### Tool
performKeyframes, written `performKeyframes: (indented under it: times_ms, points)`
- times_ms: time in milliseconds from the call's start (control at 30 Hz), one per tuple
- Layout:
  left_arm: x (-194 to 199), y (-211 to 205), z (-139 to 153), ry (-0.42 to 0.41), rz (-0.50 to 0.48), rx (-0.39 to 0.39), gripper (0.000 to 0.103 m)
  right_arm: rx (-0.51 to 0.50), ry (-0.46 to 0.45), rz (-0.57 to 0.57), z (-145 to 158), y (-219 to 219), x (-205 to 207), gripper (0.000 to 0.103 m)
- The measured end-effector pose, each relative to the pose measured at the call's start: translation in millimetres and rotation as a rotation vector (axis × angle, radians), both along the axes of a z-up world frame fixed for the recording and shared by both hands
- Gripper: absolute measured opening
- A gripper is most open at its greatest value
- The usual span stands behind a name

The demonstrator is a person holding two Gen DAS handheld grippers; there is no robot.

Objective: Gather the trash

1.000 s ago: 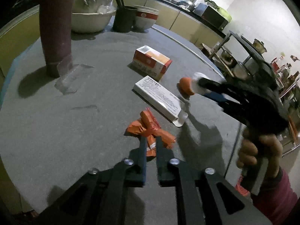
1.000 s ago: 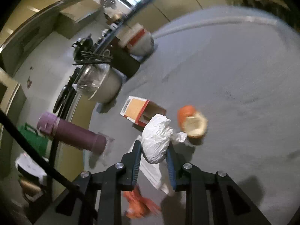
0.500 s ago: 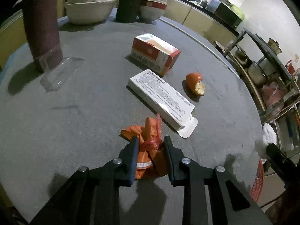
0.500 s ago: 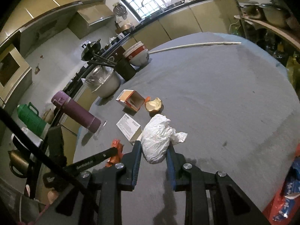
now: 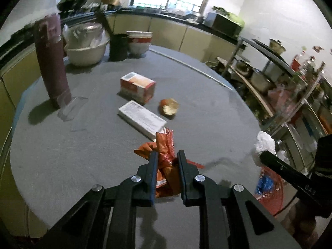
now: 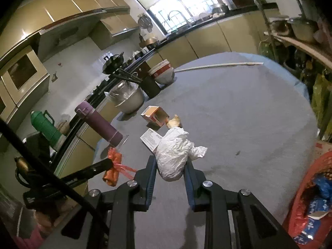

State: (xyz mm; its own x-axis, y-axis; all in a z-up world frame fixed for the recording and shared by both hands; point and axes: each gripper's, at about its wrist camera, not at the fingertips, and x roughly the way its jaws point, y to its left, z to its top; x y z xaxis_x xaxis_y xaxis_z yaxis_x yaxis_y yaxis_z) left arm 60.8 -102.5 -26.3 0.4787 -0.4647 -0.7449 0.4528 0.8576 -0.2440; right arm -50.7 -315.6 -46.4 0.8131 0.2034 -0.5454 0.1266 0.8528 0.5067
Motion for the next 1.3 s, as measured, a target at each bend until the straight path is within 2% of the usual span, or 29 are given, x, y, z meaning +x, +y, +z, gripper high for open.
performKeyframes:
  times_ms: [100,233,433,633,733,1133,1300]
  points:
    - [-17,-13,-2,-0.031,-0.035,0.030,0.019,-0.031,0.001,-0.016,1,-4,-16,0.028]
    - [-39,-32,-15,0.004,-0.101,0.042,0.019,-0.027,0.008,-0.036,-3,-10,-33,0.028]
    - [-65,-53,-22,0.005,-0.183,0.066,0.019,-0.029,0.017,-0.050,-7,-16,-48,0.028]
    - [-69,-48,-20,-0.018,-0.166,0.077,0.019,-0.020,0.020,-0.065,-11,-20,-56,0.028]
    - [-70,-48,-23,-0.004,-0.162,0.084,0.019,-0.018,0.028,-0.064,-15,-22,-60,0.028]
    - [-78,-58,-18,-0.026,-0.184,0.096,0.019,-0.006,0.018,-0.081,-20,-30,-68,0.028]
    - [-81,-68,-10,-0.070,-0.189,0.116,0.019,-0.009,0.012,-0.096,-20,-34,-77,0.028]
